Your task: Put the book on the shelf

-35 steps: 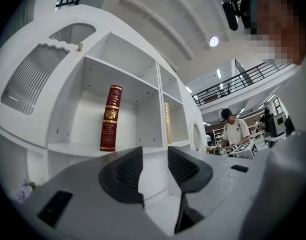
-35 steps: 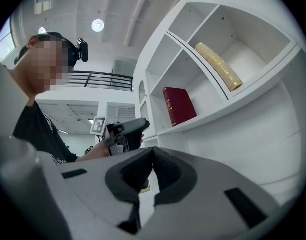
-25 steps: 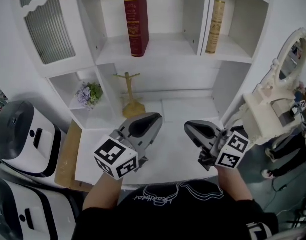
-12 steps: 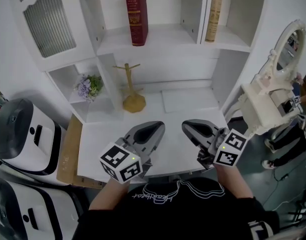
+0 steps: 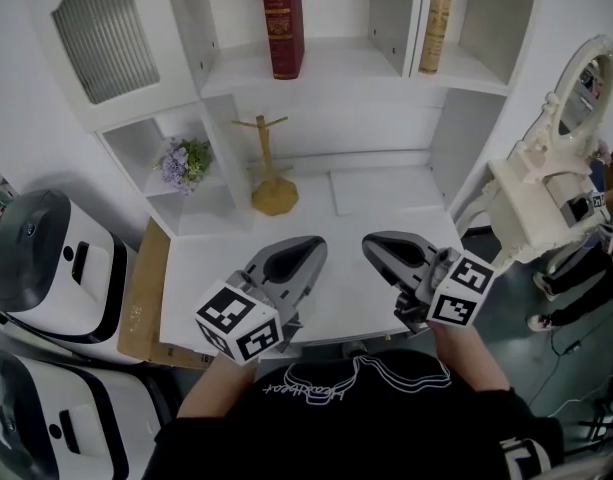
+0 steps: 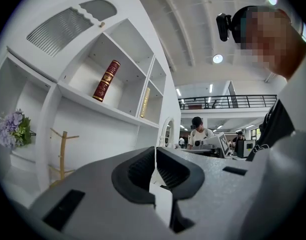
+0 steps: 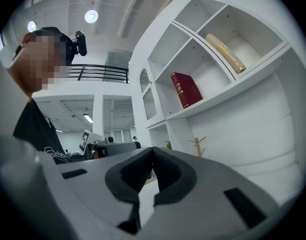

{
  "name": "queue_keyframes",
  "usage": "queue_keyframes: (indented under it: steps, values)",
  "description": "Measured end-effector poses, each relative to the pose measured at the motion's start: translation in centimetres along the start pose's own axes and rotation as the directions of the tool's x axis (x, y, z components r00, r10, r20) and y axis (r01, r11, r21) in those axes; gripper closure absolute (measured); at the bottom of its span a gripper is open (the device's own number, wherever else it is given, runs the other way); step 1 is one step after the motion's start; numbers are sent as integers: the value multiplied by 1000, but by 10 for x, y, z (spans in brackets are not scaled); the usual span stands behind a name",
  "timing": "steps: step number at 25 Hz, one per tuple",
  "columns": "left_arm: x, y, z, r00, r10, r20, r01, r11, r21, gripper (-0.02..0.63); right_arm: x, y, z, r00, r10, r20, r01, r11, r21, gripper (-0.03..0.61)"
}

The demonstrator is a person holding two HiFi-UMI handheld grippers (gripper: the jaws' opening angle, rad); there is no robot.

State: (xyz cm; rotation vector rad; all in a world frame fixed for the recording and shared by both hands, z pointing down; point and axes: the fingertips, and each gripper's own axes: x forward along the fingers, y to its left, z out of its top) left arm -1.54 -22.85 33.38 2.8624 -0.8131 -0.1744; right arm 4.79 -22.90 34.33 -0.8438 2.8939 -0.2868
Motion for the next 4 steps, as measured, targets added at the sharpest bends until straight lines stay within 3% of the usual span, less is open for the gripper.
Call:
queue_keyframes:
  steps: [4]
  values:
    - [-3, 0, 0, 1000, 5, 3, -5, 1000, 3, 600, 1, 1, -2, 1000, -1, -2, 1, 1000, 4, 578]
